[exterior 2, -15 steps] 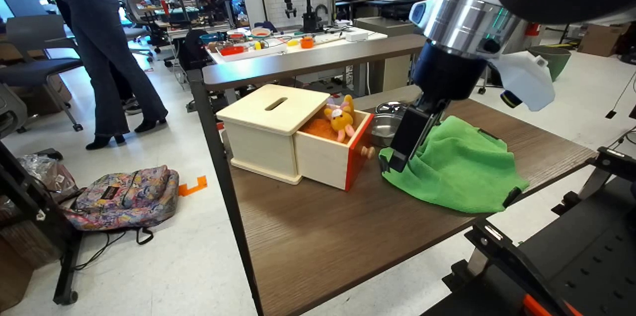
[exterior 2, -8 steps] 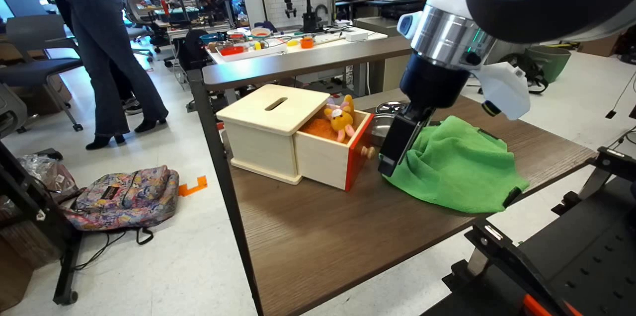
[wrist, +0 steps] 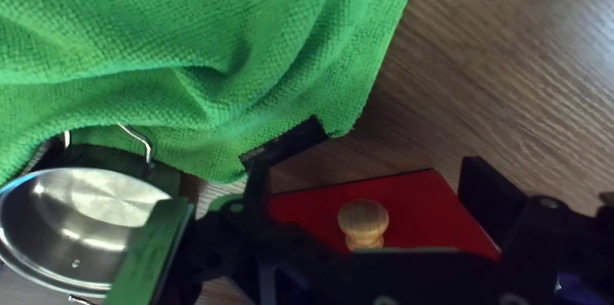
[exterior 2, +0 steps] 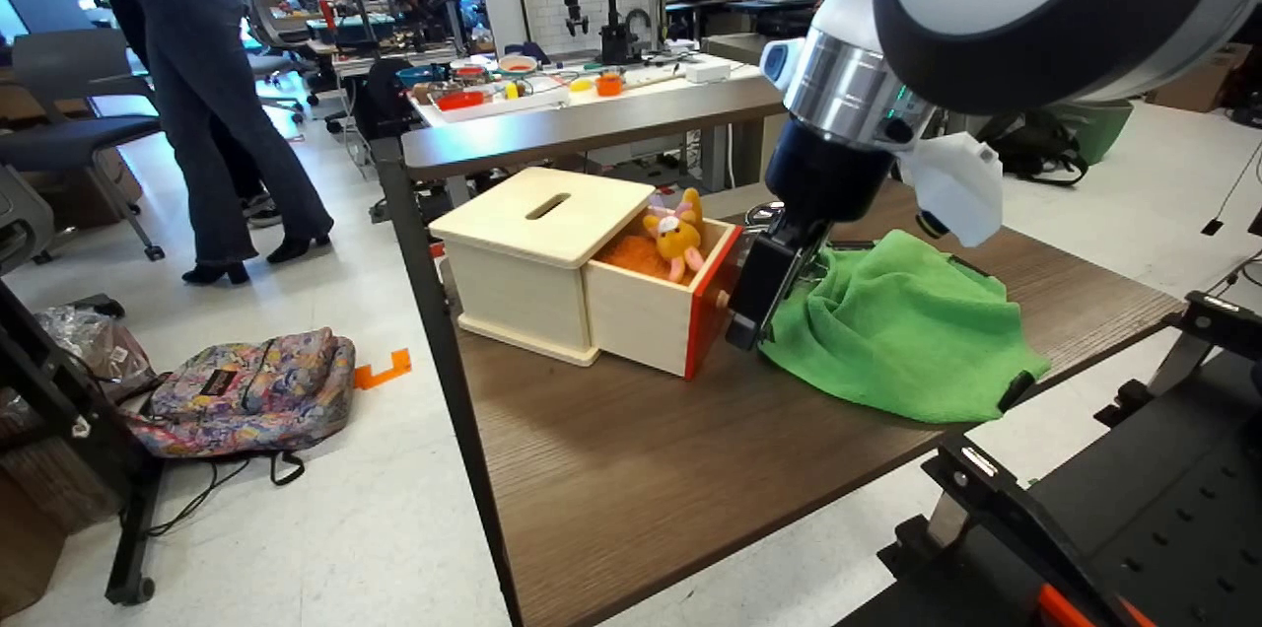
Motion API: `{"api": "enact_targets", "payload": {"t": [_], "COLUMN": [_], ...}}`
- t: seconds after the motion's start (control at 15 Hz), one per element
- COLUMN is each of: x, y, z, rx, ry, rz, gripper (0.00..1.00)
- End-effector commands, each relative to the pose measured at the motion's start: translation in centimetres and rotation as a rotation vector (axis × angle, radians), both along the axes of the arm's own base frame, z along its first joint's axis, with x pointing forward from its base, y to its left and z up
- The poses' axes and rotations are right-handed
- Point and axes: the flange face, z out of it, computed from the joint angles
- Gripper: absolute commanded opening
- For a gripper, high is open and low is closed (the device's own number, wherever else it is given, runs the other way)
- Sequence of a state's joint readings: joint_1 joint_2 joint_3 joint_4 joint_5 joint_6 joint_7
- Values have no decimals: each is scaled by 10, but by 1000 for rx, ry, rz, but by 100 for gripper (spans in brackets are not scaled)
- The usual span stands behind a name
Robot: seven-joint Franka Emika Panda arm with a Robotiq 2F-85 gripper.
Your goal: Close the drawer
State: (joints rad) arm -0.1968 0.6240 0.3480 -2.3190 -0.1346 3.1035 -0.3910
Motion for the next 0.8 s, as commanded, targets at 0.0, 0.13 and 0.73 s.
{"api": "enact_targets", "payload": {"t": [0.0,0.13,0.73], "x": [8,9,11], "y": [9,12,10], "z": [0,0,0], "rx": [-20,-24,-30], "ry": [-18,-21,-28], "rz": [33,40,41], "gripper": [100,100,33]}}
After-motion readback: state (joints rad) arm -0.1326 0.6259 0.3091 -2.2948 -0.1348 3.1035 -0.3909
